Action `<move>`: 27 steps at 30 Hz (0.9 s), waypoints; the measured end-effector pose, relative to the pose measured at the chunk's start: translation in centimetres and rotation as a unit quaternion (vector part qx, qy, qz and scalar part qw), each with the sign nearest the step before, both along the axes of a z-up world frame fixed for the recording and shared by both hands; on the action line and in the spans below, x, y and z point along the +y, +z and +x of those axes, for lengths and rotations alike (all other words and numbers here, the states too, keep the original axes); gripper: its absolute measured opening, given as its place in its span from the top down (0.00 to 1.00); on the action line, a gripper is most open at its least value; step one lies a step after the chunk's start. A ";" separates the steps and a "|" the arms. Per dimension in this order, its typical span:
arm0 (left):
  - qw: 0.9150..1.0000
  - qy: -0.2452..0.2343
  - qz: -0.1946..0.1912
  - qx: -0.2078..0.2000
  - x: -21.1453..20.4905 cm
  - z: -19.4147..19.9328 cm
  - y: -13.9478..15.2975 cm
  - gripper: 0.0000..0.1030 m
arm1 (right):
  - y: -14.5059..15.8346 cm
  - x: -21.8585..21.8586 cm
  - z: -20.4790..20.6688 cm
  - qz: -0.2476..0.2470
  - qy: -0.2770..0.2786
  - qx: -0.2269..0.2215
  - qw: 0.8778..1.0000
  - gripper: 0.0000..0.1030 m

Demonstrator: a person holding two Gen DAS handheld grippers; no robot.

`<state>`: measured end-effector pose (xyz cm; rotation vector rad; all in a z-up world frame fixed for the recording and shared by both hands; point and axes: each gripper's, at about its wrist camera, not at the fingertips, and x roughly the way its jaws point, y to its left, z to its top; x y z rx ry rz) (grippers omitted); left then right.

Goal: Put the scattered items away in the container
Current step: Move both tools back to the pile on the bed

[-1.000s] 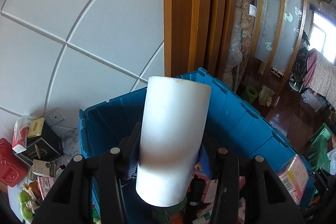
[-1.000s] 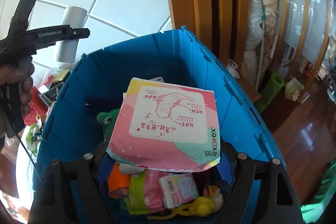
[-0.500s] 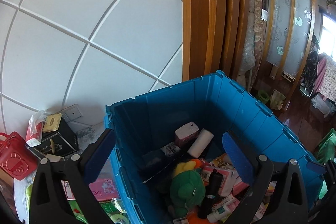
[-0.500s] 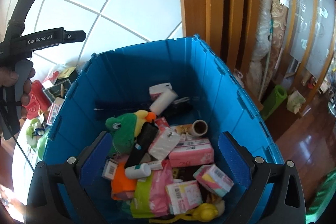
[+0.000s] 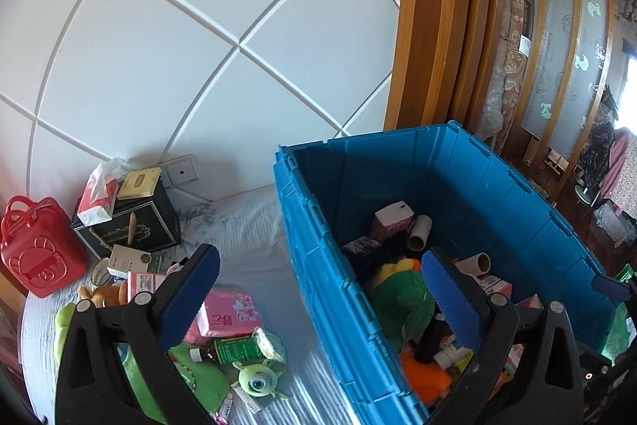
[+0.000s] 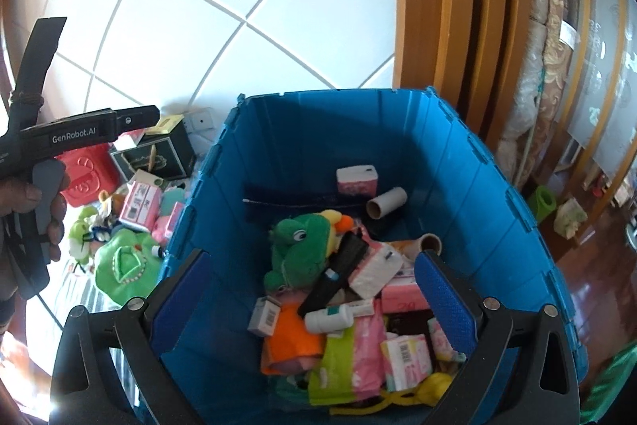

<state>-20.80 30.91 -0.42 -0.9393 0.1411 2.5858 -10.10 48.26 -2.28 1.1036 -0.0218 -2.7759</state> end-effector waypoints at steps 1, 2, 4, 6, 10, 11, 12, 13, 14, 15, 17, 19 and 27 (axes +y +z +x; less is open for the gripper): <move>1.000 0.003 0.000 -0.003 -1.1 0.2 -0.3 0.00 | 0.2 -0.8 0.2 0.001 0.003 0.001 1.000 0.00; 1.000 0.007 -0.001 -0.005 -2.2 0.5 -0.7 0.00 | 0.3 -1.6 0.4 0.001 0.006 0.002 1.000 0.00; 1.000 0.015 -0.004 -0.012 -4.5 0.8 -1.5 0.00 | 0.7 -3.2 0.7 0.002 0.012 0.005 1.000 0.00; 0.999 0.026 -0.004 -0.018 -7.0 1.2 -2.3 0.00 | 0.8 -5.1 1.0 0.005 0.020 0.005 1.000 0.00; 0.998 0.051 -0.007 -0.032 -12.2 1.8 -4.0 0.00 | 1.1 -8.7 1.6 0.007 0.039 0.006 0.999 0.00; 0.998 0.059 -0.009 -0.036 -13.5 2.0 -4.5 0.00 | 1.1 -9.6 1.7 0.009 0.045 0.007 0.999 0.00; 0.997 0.068 -0.009 -0.040 -14.8 2.1 -5.0 0.00 | 1.1 -10.6 1.9 0.012 0.051 0.009 0.999 0.00; 0.996 0.075 -0.009 -0.046 -16.1 2.2 -5.5 0.00 | 1.1 -11.6 2.1 0.017 0.057 0.012 0.998 0.00; 0.995 0.083 -0.010 -0.051 -17.3 2.3 -6.0 0.00 | 1.0 -12.6 2.2 0.021 0.063 0.014 0.998 0.00; 0.994 0.091 -0.011 -0.056 -18.4 2.5 -6.6 0.00 | 0.9 -13.5 2.3 0.024 0.070 0.014 0.997 0.00; 0.992 0.103 -0.012 -0.066 -20.7 2.9 -7.8 0.00 | 0.6 -15.3 2.4 0.025 0.083 0.011 0.996 0.00; 0.991 0.112 -0.015 -0.077 -22.6 3.1 -9.1 0.00 | 0.1 -17.2 2.4 0.025 0.097 0.009 0.995 0.00; 0.980 0.140 -0.028 -0.142 -28.0 3.2 -16.2 0.00 | -4.0 -23.8 1.9 0.029 0.144 -0.018 0.989 0.00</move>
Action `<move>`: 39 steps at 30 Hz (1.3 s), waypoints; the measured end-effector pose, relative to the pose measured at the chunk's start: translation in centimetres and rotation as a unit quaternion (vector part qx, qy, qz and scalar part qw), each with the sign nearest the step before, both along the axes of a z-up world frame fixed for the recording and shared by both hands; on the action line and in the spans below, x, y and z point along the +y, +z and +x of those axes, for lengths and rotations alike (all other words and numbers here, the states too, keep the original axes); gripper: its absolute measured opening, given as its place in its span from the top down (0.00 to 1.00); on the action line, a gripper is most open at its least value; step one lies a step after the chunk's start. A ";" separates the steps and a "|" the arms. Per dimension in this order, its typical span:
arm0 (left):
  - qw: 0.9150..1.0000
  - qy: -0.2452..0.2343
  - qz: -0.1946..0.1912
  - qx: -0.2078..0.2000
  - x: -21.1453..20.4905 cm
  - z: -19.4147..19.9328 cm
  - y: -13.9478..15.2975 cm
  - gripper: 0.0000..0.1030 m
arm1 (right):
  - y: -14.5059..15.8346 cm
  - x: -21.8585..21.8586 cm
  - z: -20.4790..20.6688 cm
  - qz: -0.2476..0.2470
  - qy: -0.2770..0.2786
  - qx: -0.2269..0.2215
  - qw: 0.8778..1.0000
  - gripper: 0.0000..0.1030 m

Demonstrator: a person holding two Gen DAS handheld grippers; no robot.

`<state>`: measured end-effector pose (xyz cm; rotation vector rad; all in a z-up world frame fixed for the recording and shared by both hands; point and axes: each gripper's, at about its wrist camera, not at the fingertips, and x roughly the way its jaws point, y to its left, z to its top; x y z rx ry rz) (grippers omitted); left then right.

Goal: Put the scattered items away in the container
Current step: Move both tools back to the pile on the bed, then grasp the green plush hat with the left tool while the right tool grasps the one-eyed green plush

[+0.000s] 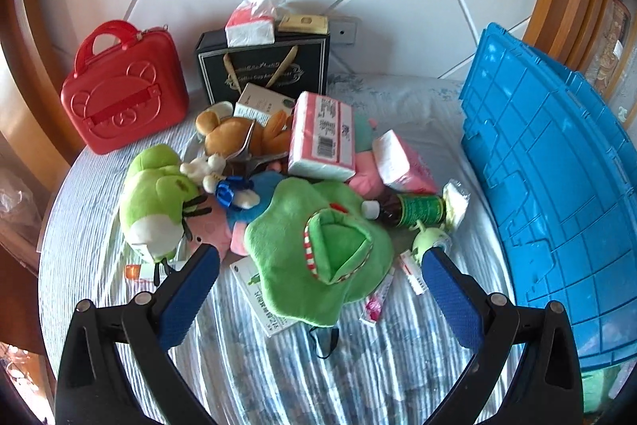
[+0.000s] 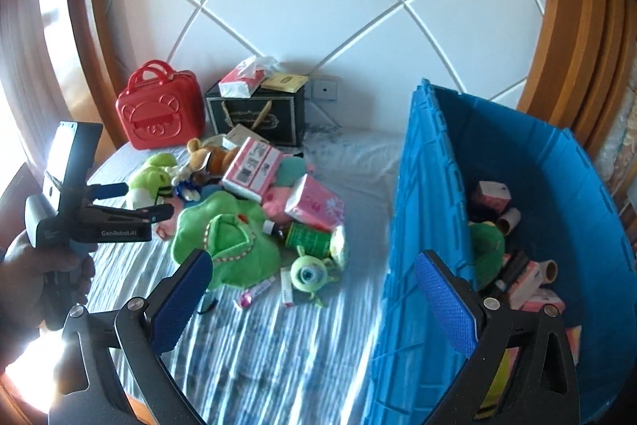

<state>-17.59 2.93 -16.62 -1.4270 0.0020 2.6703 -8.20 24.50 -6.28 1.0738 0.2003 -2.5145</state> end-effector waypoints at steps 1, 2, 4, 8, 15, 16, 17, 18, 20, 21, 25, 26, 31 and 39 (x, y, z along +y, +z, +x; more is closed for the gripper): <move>1.000 0.004 0.000 -0.009 -0.6 -0.1 -1.0 0.00 | -0.8 -0.7 -0.2 0.003 0.003 -0.007 1.000 0.00; 1.000 0.007 0.002 -0.018 -1.1 -0.2 -2.0 0.00 | -1.7 -1.3 -0.3 0.007 0.006 -0.014 1.000 0.00; 0.999 0.015 0.005 -0.037 -2.0 -0.4 -4.1 0.00 | -3.5 -2.3 -0.7 0.012 0.010 -0.027 1.000 0.00; 0.997 0.031 0.017 -0.075 -3.3 -1.2 -8.1 0.00 | -7.4 -3.9 -1.7 0.020 0.005 -0.057 0.998 0.00; 0.988 0.064 0.071 -0.118 -4.4 -3.7 -13.7 0.00 | -13.3 -5.4 -3.9 0.039 -0.003 -0.103 0.994 0.00; 0.987 0.070 0.079 -0.124 -4.5 -4.0 -14.4 0.00 | -14.1 -5.5 -4.2 0.042 -0.004 -0.108 0.993 0.00; 0.985 0.075 0.086 -0.131 -4.5 -4.3 -15.0 0.00 | -14.7 -5.5 -4.5 0.044 -0.004 -0.112 0.993 0.00; 0.983 0.078 0.092 -0.136 -4.4 -4.6 -15.6 0.00 | -15.3 -5.6 -4.8 0.047 -0.005 -0.115 0.992 0.00; 0.982 0.076 0.101 -0.140 -3.9 -5.0 -16.4 0.00 | -16.4 -5.7 -5.3 0.049 -0.009 -0.121 0.991 0.00; 0.982 0.072 0.104 -0.140 -3.5 -5.2 -16.6 0.00 | -16.9 -5.8 -5.6 0.050 -0.010 -0.124 0.991 0.00; 0.987 0.034 0.101 -0.121 -1.1 -5.1 -16.1 0.41 | -19.2 -6.2 -7.0 0.057 -0.021 -0.130 0.990 0.00; 0.989 0.022 0.098 -0.111 -0.5 -4.9 -15.7 0.51 | -19.9 -6.3 -7.4 0.057 -0.027 -0.132 0.989 0.00; 0.990 -0.014 0.109 -0.086 0.3 -3.6 -14.5 0.88 | -22.7 -6.0 -10.2 0.051 -0.069 -0.135 0.987 0.00; 0.988 -0.021 0.141 -0.060 -2.1 -1.9 -12.1 0.89 | -27.4 -6.1 -14.4 0.040 -0.108 -0.165 0.980 0.00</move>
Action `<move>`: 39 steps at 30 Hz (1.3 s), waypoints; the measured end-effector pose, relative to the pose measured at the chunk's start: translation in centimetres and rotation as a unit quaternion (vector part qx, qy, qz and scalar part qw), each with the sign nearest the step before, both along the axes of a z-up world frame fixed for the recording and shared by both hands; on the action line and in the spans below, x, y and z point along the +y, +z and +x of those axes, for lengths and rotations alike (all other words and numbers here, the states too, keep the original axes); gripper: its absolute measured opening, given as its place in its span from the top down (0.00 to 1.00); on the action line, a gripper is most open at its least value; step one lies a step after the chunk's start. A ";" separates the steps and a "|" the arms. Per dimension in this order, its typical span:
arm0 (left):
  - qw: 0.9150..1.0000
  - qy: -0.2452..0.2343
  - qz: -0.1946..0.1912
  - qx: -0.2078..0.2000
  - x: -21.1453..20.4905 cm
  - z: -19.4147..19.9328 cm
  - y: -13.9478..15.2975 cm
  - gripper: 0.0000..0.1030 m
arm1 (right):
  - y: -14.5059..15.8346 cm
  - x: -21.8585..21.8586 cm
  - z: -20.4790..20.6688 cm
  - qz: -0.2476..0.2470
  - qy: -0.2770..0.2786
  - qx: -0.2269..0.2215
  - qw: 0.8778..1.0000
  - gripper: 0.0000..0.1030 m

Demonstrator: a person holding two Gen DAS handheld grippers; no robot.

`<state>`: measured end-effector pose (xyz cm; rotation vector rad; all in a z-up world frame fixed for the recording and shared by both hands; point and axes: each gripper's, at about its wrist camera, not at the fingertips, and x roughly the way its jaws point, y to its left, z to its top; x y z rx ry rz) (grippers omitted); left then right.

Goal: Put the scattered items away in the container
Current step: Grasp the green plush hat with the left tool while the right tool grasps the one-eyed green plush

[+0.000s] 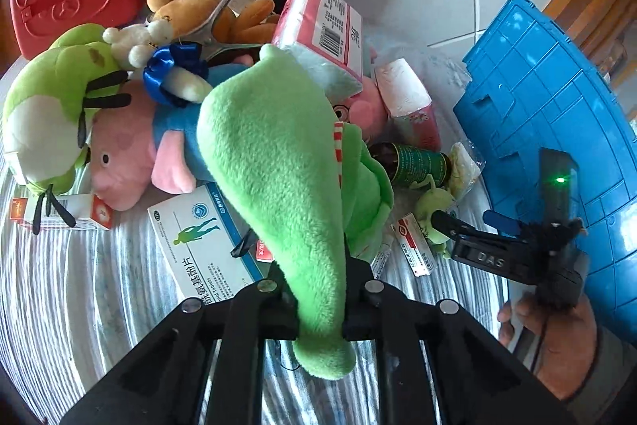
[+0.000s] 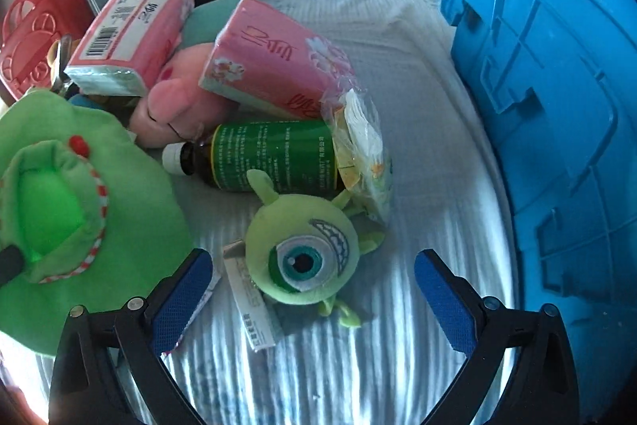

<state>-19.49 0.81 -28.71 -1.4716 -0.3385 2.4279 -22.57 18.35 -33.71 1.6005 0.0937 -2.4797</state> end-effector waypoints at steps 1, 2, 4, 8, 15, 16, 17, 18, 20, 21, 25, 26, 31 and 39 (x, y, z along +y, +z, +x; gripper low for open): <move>1.000 -0.001 0.001 0.001 -0.1 0.1 0.2 0.89 | -0.5 -0.1 -0.3 0.000 -0.002 -0.003 1.000 0.00; 1.000 -0.002 0.002 0.002 -0.3 0.3 0.4 0.89 | -0.9 -0.2 -0.6 -0.001 -0.004 -0.005 1.000 0.00; 1.000 -0.004 0.003 0.003 -0.7 0.6 0.6 0.89 | -1.4 -0.1 -1.1 -0.004 -0.012 -0.008 1.000 0.00; 1.000 -0.003 0.004 0.002 -1.3 0.9 0.5 0.89 | -2.5 -0.1 -1.7 -0.008 -0.023 -0.020 1.000 0.07; 1.000 -0.003 0.003 0.001 -2.0 1.6 0.7 0.89 | -1.6 -0.8 -1.2 -0.020 -0.006 -0.014 1.000 0.35; 1.000 -0.003 0.004 0.002 -2.1 1.8 0.8 0.89 | -1.5 -0.8 -1.0 -0.024 -0.004 -0.016 1.000 0.35; 1.000 -0.003 0.004 0.003 -2.2 1.9 1.0 0.89 | -1.4 -0.8 -0.8 -0.026 -0.003 -0.016 1.000 0.36; 1.000 -0.002 0.004 0.004 -2.3 2.1 1.1 0.89 | -1.1 -0.9 -0.6 -0.028 -0.001 -0.015 1.000 0.36; 1.000 0.000 0.004 0.006 -2.7 2.5 1.5 0.89 | -0.5 -1.0 0.0 -0.032 0.004 -0.012 0.999 0.37; 1.000 0.001 0.003 0.007 -2.8 2.7 1.7 0.89 | -0.1 -1.1 0.3 -0.034 0.008 -0.009 0.999 0.37; 1.000 0.007 0.005 0.013 -3.8 3.6 2.5 0.89 | 1.5 -1.4 1.7 -0.038 0.024 -0.003 0.999 0.37; 1.000 0.010 0.006 0.014 -4.1 3.8 2.7 0.89 | 2.0 -1.6 2.2 -0.038 0.028 -0.001 0.999 0.37; 1.000 0.020 0.008 0.022 -5.3 5.4 3.9 0.89 | 4.9 -2.3 3.8 -0.047 0.054 0.010 0.997 0.37; 0.999 0.035 0.007 0.041 -6.7 8.2 6.8 0.89 | 8.8 -2.9 7.1 -0.067 0.085 0.029 0.994 0.37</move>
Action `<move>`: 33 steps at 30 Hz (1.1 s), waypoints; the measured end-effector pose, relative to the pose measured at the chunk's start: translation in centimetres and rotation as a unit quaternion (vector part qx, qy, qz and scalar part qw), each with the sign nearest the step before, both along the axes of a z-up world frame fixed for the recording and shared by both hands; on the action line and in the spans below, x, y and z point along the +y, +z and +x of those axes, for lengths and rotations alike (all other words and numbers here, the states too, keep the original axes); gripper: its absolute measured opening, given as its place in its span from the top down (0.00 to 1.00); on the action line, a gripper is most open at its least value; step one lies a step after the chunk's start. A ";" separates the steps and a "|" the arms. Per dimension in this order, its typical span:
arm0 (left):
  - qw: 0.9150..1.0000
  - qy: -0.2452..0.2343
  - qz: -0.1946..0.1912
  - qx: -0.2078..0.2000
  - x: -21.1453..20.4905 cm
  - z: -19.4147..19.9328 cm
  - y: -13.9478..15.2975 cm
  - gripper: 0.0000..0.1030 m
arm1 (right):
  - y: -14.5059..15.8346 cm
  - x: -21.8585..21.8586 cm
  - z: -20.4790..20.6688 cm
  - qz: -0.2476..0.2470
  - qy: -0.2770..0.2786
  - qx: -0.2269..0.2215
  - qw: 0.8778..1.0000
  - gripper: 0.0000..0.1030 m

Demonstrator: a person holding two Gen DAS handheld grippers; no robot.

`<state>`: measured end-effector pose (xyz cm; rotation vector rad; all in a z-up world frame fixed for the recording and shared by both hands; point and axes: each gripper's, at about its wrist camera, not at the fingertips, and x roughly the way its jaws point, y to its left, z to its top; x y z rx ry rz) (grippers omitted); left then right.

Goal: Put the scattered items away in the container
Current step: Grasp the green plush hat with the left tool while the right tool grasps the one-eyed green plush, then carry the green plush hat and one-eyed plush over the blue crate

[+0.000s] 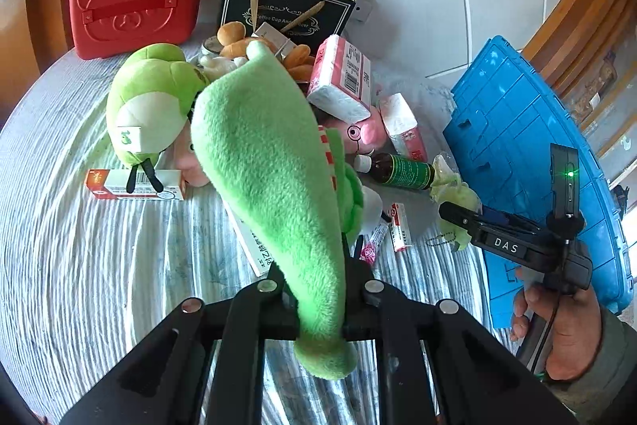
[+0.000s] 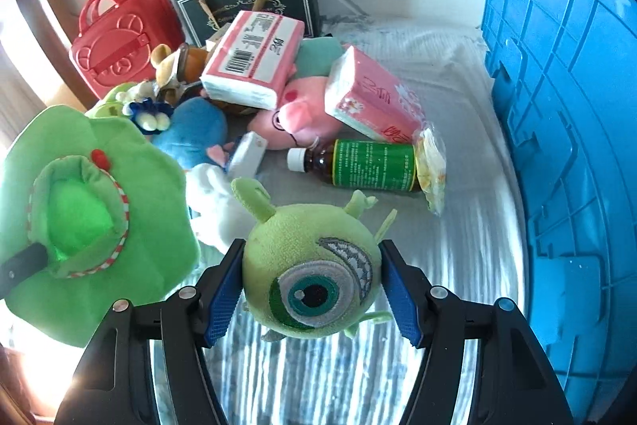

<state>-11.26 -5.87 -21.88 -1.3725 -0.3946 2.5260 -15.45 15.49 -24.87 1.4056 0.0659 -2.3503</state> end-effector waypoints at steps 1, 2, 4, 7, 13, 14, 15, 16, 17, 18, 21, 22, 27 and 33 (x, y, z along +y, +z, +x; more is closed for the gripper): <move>1.000 0.002 0.000 0.003 -0.2 0.4 0.4 0.89 | 0.6 -0.1 0.6 -0.003 0.004 0.002 1.000 0.37; 1.000 0.004 -0.001 0.006 -0.4 0.7 0.9 0.89 | 1.1 -0.2 1.0 -0.007 0.008 0.004 1.000 0.37; 1.000 0.008 0.000 0.013 -0.8 1.4 1.8 0.89 | 2.3 -0.4 1.7 -0.012 0.016 0.007 1.000 0.37; 1.000 0.013 0.001 0.022 -1.4 2.4 3.2 0.89 | 4.3 -0.7 3.0 -0.021 0.030 0.011 0.999 0.37; 0.999 0.016 -0.002 0.041 -2.4 4.1 6.1 0.89 | 8.2 -1.3 5.5 -0.037 0.058 0.028 0.997 0.37; 0.999 0.016 -0.002 0.042 -2.4 4.3 6.5 0.89 | 8.8 -1.4 5.8 -0.040 0.061 0.030 0.997 0.37; 0.999 0.015 -0.002 0.044 -2.5 4.6 6.8 0.89 | 9.3 -1.4 6.2 -0.043 0.064 0.033 0.996 0.37; 0.999 0.015 -0.002 0.046 -2.5 4.7 7.2 0.89 | 9.7 -1.4 6.4 -0.045 0.066 0.036 0.996 0.37; 0.999 0.015 -0.003 0.047 -2.5 4.9 7.6 0.89 | 10.1 -1.4 6.7 -0.048 0.068 0.037 0.996 0.37; 0.999 0.014 -0.004 0.049 -2.5 5.1 8.0 0.89 | 10.5 -1.3 7.0 -0.050 0.071 0.038 0.996 0.37; 0.998 0.011 -0.008 0.057 -2.3 5.5 9.2 0.90 | 11.3 -1.1 7.7 -0.053 0.077 0.042 0.995 0.37; 0.998 0.010 -0.009 0.059 -2.3 5.7 9.6 0.90 | 11.5 -0.9 8.0 -0.054 0.078 0.044 0.995 0.37; 0.998 0.005 -0.017 0.068 -1.7 6.1 11.4 0.91 | 12.8 0.1 8.8 -0.060 0.081 0.049 0.994 0.37; 0.997 -0.002 -0.023 0.080 -0.7 6.3 13.5 0.91 | 14.9 1.1 9.5 -0.074 0.086 0.060 0.992 0.37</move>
